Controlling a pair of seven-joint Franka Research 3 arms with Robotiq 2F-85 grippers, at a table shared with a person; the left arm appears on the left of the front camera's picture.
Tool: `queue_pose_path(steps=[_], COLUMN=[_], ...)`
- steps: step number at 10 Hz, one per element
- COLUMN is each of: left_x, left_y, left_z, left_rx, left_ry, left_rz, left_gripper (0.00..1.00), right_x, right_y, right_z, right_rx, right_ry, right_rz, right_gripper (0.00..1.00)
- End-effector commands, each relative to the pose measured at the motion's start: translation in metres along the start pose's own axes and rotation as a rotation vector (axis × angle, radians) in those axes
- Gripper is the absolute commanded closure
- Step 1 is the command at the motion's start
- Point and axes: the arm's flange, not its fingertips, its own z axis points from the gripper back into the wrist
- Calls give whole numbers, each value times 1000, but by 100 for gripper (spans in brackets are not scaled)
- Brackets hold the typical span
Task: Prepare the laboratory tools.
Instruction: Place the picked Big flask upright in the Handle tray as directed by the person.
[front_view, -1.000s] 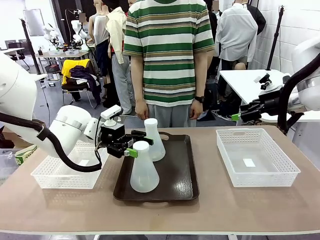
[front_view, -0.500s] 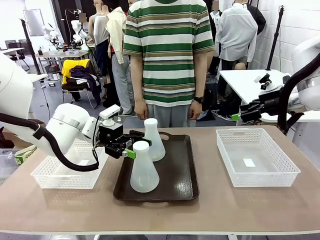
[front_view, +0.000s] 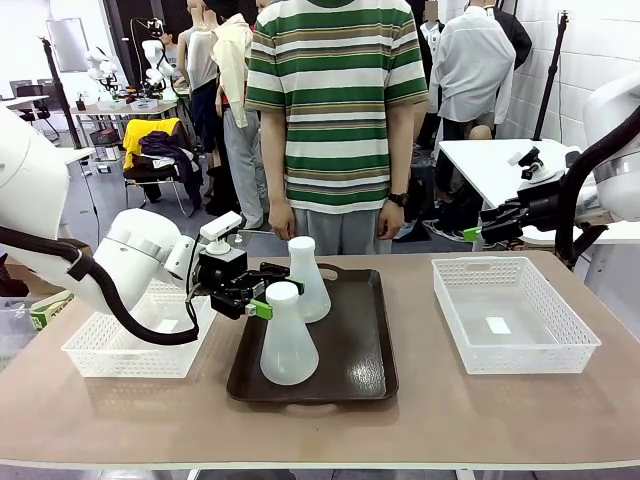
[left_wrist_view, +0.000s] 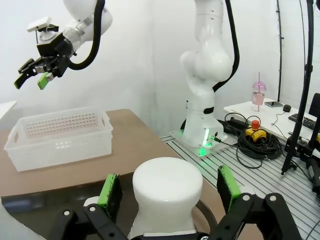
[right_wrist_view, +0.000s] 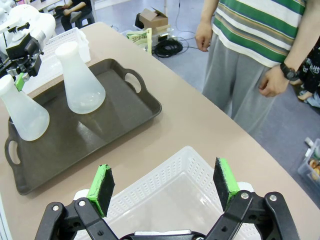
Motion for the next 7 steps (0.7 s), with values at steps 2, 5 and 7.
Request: queue_pose_path(steps=[2,5,7], left_x=[2,2,2], left_y=[0,0,0], left_z=[0,0,0], left_rx=[-6,-6,-6], left_ry=[-6,-6,-6], left_rz=[-3,-3,-3], left_gripper=[0,0,0], right_x=[1,1,1], right_y=[1,1,1], right_z=[0,0,0], right_rx=[-7,-7,-7], right_ry=[17,17,17], right_rz=[-12,-12,-12], right_gripper=[0,0,0])
